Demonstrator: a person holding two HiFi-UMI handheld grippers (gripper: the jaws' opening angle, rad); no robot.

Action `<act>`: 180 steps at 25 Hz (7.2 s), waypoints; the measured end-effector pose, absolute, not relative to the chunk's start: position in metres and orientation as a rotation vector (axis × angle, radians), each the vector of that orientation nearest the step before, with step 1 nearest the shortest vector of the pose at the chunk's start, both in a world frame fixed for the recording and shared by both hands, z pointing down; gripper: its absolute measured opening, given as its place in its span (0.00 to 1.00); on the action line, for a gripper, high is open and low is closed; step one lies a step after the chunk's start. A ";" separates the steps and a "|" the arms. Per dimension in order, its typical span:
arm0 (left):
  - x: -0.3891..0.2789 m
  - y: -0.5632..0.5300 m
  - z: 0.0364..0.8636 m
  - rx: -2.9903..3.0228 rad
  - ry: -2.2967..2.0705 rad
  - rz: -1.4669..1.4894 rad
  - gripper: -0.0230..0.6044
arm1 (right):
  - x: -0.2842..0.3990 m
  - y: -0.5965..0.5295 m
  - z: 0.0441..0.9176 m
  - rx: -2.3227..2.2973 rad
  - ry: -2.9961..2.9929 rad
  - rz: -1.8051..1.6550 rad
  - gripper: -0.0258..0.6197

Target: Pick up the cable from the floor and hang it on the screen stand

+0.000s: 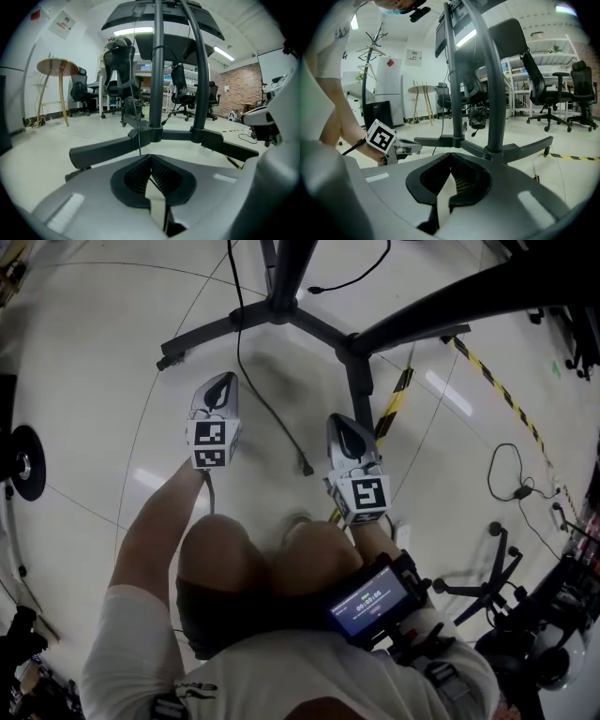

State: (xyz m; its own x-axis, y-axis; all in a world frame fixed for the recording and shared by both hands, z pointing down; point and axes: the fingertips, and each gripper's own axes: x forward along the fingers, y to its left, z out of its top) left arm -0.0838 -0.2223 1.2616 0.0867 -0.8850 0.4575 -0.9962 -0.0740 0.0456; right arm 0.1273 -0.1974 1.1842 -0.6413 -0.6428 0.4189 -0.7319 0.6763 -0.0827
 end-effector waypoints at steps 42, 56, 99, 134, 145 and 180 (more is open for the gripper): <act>-0.107 -0.214 1.130 1.874 -1.811 0.250 0.04 | 0.095 -0.198 1.051 1.004 -2.538 0.384 0.06; -0.181 -0.190 0.867 1.719 -2.014 0.190 0.04 | 0.057 -0.209 0.792 0.913 -2.615 0.285 0.06; -0.147 -0.146 0.258 2.285 -2.213 -0.211 0.05 | -0.003 -0.164 0.284 0.750 -3.062 -0.331 0.08; -0.024 -0.243 0.173 2.724 -1.878 -0.125 0.05 | 0.130 -0.248 0.175 1.230 -2.903 -0.640 0.09; -0.063 -0.286 0.157 2.690 -1.933 -0.151 0.05 | 0.090 -0.299 0.155 1.152 -2.967 -0.660 0.09; -0.120 -0.447 0.005 3.027 -1.311 -0.370 0.05 | 0.012 -0.422 -0.015 1.693 -2.753 -0.887 0.09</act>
